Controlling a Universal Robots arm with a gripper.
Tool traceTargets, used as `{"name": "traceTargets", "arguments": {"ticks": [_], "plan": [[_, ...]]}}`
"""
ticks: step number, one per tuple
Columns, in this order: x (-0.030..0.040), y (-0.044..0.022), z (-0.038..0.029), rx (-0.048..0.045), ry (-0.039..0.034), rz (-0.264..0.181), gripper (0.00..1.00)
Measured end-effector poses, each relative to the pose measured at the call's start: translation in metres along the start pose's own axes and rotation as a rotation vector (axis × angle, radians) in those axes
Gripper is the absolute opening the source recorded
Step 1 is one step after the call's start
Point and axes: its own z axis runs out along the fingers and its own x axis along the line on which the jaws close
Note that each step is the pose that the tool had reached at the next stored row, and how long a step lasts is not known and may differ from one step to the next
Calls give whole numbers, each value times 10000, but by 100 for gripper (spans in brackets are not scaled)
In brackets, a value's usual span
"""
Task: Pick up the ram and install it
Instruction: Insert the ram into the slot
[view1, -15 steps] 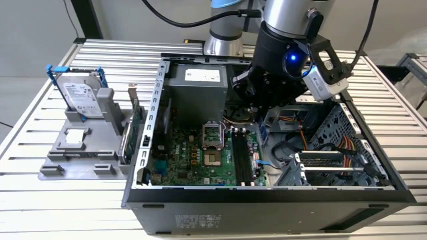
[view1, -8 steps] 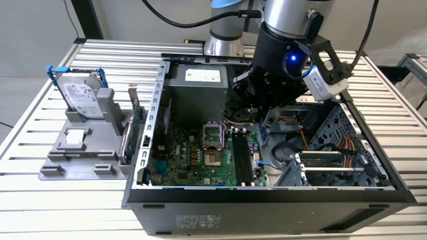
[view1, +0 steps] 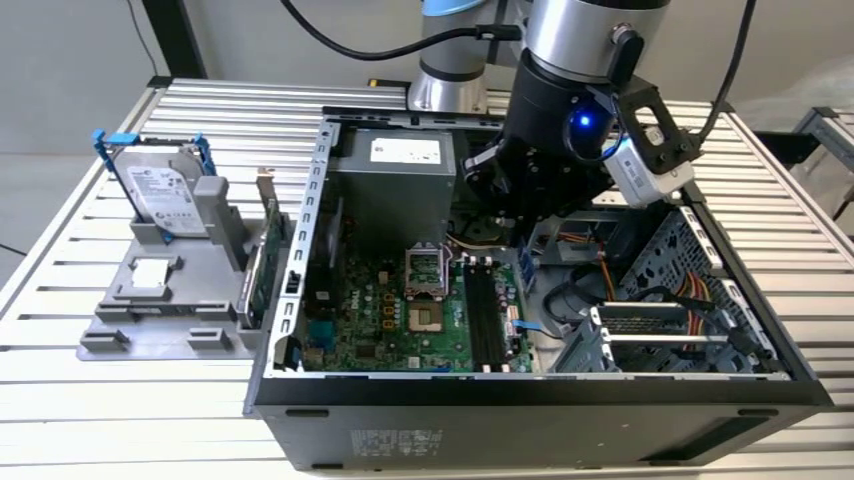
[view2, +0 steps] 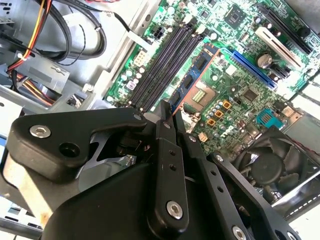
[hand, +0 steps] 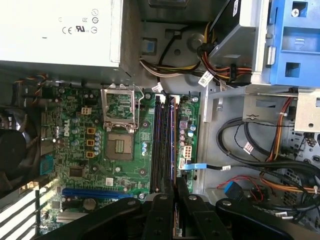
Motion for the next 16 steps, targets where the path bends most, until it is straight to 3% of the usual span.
{"name": "traceTargets", "arguments": {"ticks": [10,16], "plan": [[0,0,11,8,-1,1,0],[0,1,72,11,0,1,0]]}}
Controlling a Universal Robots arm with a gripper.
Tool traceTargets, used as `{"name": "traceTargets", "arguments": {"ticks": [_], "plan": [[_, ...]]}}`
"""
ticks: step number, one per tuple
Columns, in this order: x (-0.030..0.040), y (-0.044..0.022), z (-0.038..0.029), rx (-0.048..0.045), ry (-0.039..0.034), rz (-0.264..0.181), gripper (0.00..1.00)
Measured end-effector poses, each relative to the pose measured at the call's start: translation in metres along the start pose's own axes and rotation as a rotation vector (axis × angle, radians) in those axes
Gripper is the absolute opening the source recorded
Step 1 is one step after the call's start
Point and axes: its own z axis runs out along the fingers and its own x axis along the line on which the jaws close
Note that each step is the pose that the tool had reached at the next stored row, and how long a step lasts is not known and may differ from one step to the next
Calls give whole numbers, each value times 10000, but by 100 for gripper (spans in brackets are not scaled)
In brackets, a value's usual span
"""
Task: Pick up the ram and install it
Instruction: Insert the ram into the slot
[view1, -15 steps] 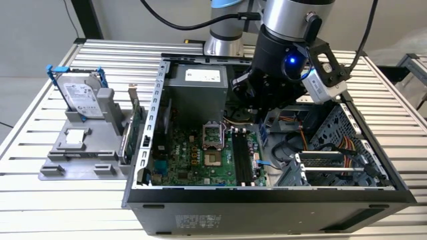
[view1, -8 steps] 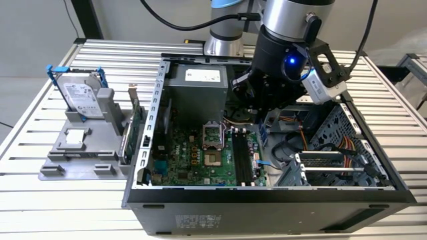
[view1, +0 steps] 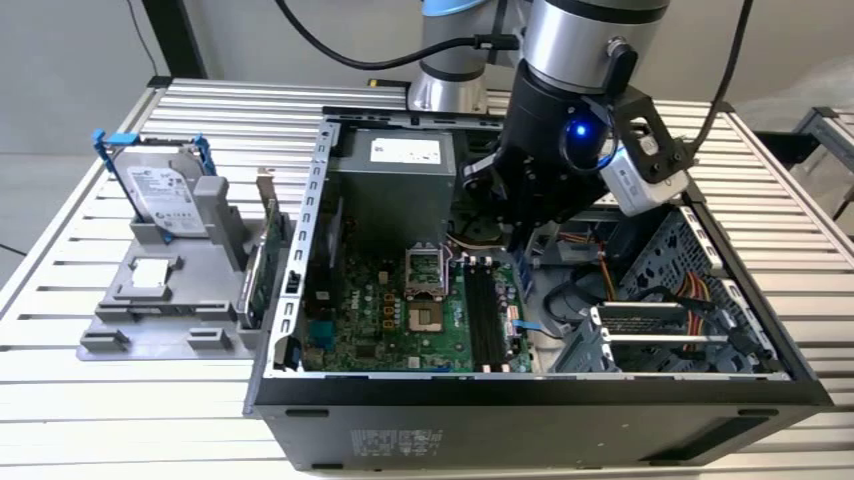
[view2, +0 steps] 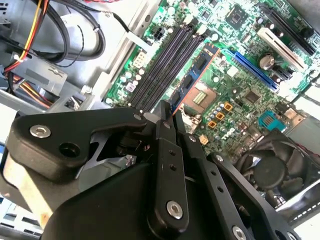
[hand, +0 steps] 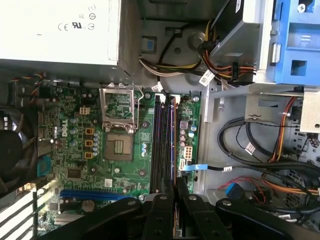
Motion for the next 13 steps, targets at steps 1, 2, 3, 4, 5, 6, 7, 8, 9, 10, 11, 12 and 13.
{"name": "traceTargets", "arguments": {"ticks": [1,2,3,4,5,6,7,8,9,10,11,12,13], "plan": [[0,0,11,2,1,1,0],[0,1,26,0,0,2,0],[0,1,35,1,0,3,0],[0,1,41,2,0,3,0],[0,1,50,1,0,4,0],[-2,1,64,1,0,6,0],[-6,1,79,1,0,7,0],[-11,1,95,2,0,10,0],[-15,2,112,2,0,14,0],[-20,2,130,1,0,16,0],[-25,2,142,1,0,18,0],[-29,2,151,1,0,20,0],[-31,2,159,1,1,23,0]]}}
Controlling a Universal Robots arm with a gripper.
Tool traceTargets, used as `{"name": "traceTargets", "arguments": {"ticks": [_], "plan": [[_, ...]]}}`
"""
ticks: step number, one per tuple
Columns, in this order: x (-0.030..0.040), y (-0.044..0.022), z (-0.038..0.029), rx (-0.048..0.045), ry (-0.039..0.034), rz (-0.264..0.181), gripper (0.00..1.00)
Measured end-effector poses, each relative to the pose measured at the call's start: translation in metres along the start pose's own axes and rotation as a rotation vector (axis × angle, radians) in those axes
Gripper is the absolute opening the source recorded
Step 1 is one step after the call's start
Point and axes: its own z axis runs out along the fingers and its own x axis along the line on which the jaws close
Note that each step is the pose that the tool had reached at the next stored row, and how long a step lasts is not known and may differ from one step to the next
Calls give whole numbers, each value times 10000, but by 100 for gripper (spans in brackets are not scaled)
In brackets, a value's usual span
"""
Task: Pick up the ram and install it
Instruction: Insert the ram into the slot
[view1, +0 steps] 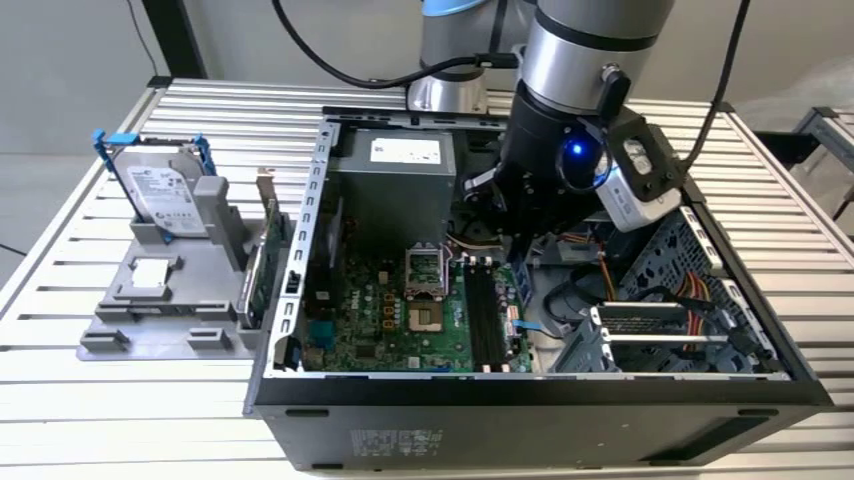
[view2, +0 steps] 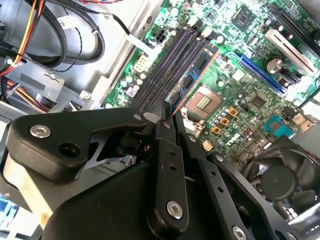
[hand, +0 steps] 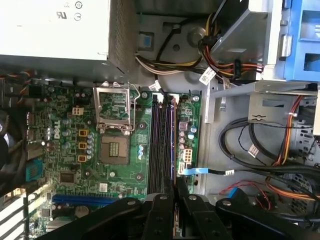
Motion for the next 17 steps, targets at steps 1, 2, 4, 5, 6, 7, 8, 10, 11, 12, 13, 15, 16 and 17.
{"name": "traceTargets", "arguments": {"ticks": [1,2,4,5,6,7,8,10,11,12,13,15,16,17], "plan": [[-6,0,21,1,0,1,0],[-10,0,33,1,0,1,0],[-18,0,54,1,0,4,0],[-22,1,64,1,0,4,0],[-29,1,83,1,0,6,0],[-33,1,93,2,0,7,0],[-40,1,110,3,0,10,0],[-46,1,131,4,0,14,0],[-48,1,140,2,0,15,0],[-49,2,146,3,0,16,0],[-50,1,148,5,1,17,0],[-50,1,148,9,3,16,0],[-50,1,148,9,5,16,0],[-50,1,149,7,6,16,0]]}}
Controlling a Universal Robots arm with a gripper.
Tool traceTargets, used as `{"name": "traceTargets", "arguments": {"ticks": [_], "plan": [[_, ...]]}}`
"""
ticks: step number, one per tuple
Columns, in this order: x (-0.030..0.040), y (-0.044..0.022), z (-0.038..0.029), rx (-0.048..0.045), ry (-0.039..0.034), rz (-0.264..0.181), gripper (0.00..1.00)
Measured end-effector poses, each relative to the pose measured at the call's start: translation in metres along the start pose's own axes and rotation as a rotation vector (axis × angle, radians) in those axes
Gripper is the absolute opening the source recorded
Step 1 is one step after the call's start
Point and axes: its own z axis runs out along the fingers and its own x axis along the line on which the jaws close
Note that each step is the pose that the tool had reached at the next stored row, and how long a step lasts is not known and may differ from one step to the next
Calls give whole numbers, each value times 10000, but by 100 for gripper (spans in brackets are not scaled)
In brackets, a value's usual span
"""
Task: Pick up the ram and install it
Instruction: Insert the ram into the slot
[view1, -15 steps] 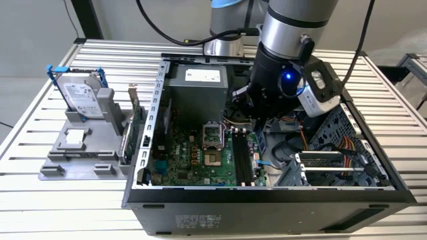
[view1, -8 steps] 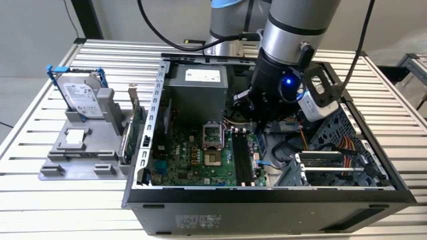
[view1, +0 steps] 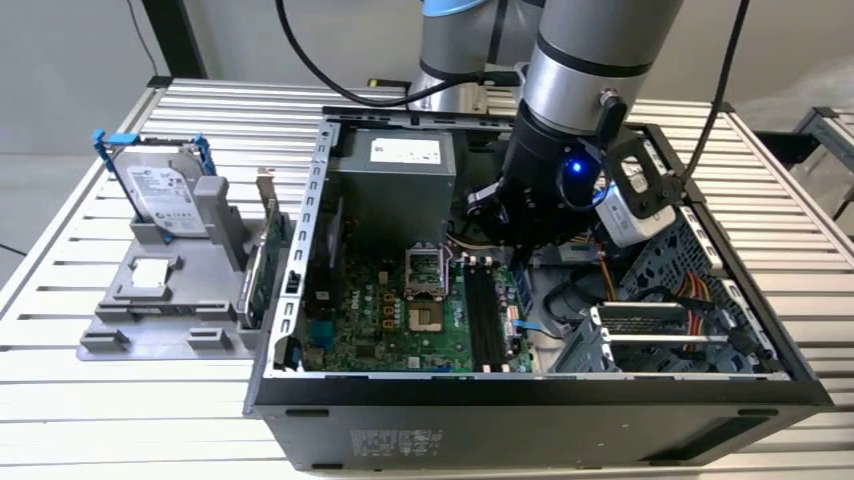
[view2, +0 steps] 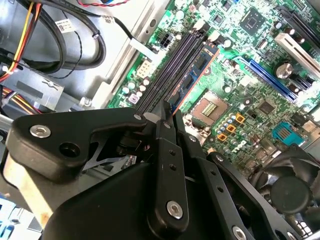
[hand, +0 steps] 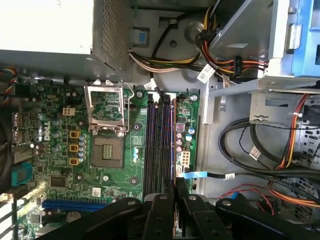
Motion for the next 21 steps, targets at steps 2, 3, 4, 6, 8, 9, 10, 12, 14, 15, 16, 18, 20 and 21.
{"name": "traceTargets", "arguments": {"ticks": [2,3,4,6,8,9,10,12,14,15,16,18,20,21], "plan": [[0,0,0,1,4,0,0],[0,0,0,1,4,0,0],[0,0,2,1,4,-1,0],[0,0,5,1,4,0,0],[0,0,7,2,5,0,0],[0,0,9,2,4,0,0],[0,1,13,-1,3,0,0],[0,1,27,-2,3,0,0],[0,1,42,0,4,0,0],[0,1,47,1,4,0,0],[0,1,54,0,4,0,0],[0,2,67,1,4,0,0],[-1,2,84,1,4,0,0],[0,2,90,0,5,0,0]]}}
